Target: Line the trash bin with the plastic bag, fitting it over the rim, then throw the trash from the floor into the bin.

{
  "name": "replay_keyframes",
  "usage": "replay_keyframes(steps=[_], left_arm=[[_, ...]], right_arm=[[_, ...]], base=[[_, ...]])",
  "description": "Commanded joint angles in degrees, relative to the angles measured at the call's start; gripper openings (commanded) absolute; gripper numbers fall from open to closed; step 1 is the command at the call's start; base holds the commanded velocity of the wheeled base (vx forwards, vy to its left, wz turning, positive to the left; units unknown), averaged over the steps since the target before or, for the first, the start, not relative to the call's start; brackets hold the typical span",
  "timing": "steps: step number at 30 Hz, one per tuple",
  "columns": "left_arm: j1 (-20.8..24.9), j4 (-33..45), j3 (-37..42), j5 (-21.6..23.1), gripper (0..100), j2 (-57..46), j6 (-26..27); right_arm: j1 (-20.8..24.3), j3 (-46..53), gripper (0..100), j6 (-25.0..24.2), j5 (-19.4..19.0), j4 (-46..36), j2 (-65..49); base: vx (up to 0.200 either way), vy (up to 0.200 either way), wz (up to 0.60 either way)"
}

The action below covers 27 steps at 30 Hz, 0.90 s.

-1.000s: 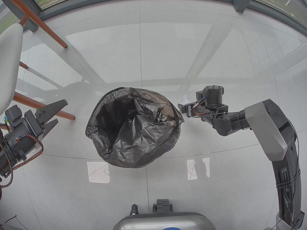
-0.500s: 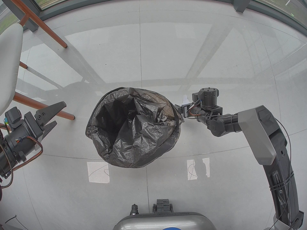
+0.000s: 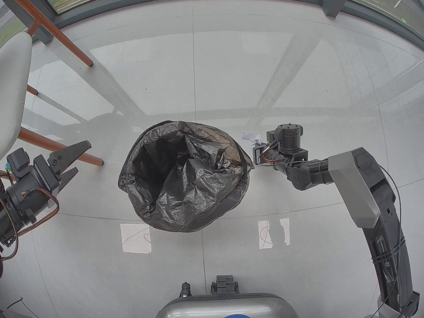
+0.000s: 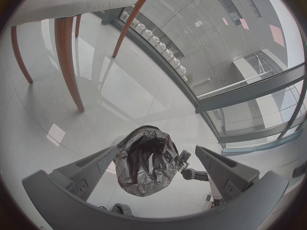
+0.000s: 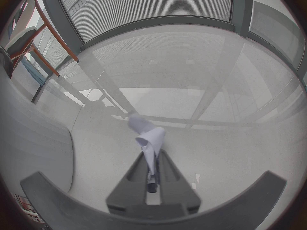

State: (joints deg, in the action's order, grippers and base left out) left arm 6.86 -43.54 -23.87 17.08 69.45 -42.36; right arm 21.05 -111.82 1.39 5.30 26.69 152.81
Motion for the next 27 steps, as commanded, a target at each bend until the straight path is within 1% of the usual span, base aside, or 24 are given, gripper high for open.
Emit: replay_keyframes(steps=[1, 4, 5, 7, 8, 9, 10, 11, 12, 14, 16, 17, 19, 20, 21, 23, 25, 27], left_arm=[[0.1, 0.0, -0.1, 0.1, 100, 0.2, 0.0], [0.2, 0.0, -0.1, 0.2, 100, 0.2, 0.0], [0.2, 0.0, -0.2, 0.2, 100, 0.2, 0.0], [0.2, 0.0, -0.1, 0.6, 100, 0.1, 0.0], [0.3, 0.0, 0.0, 0.6, 100, 0.0, 0.0], [0.3, 0.0, 0.1, 0.6, 100, 0.0, 0.0], [0.3, 0.0, 0.1, 0.6, 100, 0.1, 0.0], [0.3, 0.0, 0.1, 0.6, 100, 0.1, 0.0], [0.3, 0.0, 0.1, 0.5, 100, 0.1, 0.0], [0.3, -0.3, 0.0, 0.4, 100, 0.1, 0.0], [0.3, -0.4, -0.1, 0.3, 100, 0.1, 0.0], [0.3, -0.5, -0.1, 0.3, 100, 0.0, 0.0], [0.3, -0.5, -0.1, 0.3, 100, 0.0, 0.0], [0.5, -0.5, 0.0, 0.3, 100, -0.3, 0.1], [0.8, -0.5, 0.1, 0.4, 100, -0.4, 0.1], [1.7, -0.5, 0.0, 0.4, 100, -0.5, 0.2], [2.3, -0.6, -0.2, 0.4, 100, -0.5, 0.5], [2.3, -0.8, -0.4, 0.4, 100, -0.6, 0.6]], right_arm=[[-0.8, 3.8, 0, 0.0, 0.1, -0.3, -5.5], [-1.1, 13.2, 0, 0.0, -0.5, -0.4, -13.2], [-1.3, 15.0, 0, 0.0, -0.5, -0.4, -14.5], [-2.1, 26.6, 0, 0.0, -0.6, -0.3, -22.6], [-2.2, 31.1, 0, -0.1, -0.6, -0.3, -25.5], [-2.2, 33.4, 0, -0.2, -0.6, -0.3, -26.8], [-2.5, 42.7, 0, -0.2, -0.6, 0.5, -32.0], [-2.5, 43.4, 0, -0.2, -0.6, 0.6, -32.4], [-2.3, 52.7, 0, -0.2, -0.6, 1.1, -37.5], [-2.0, 63.2, 0, -0.3, -0.5, 3.1, -42.9], [-2.0, 71.8, 0, -0.5, -0.3, 7.1, -46.3], [-2.0, 75.4, 0, -0.5, 0.1, 9.4, -47.5], [-2.0, 75.4, 0, -0.5, 0.1, 9.4, -47.5], [-2.5, 85.8, 0, -0.5, 0.3, 17.9, -50.8], [-2.6, 88.9, 0, -0.5, 0.3, 19.9, -52.1], [-2.7, 93.8, 0, -0.4, 0.1, 21.8, -55.3], [-2.6, 98.0, 0, -0.3, -0.6, 22.0, -59.5], [-2.6, 100.3, 0, -0.3, -0.7, 22.2, -62.2]], base=[[0.000, 0.000, 0.00], [0.000, 0.000, 0.00], [0.000, 0.000, 0.00], [0.000, 0.000, 0.00], [0.000, 0.000, 0.00], [0.000, 0.000, 0.00], [0.000, 0.000, 0.00], [0.000, 0.000, 0.00], [0.000, 0.000, 0.00], [0.000, 0.000, 0.00], [0.000, 0.000, 0.00], [0.000, 0.000, 0.00], [0.000, 0.000, 0.00], [0.000, 0.000, 0.00], [0.000, 0.000, 0.00], [0.000, 0.000, 0.00], [0.000, 0.000, 0.00], [0.000, 0.000, 0.00]])
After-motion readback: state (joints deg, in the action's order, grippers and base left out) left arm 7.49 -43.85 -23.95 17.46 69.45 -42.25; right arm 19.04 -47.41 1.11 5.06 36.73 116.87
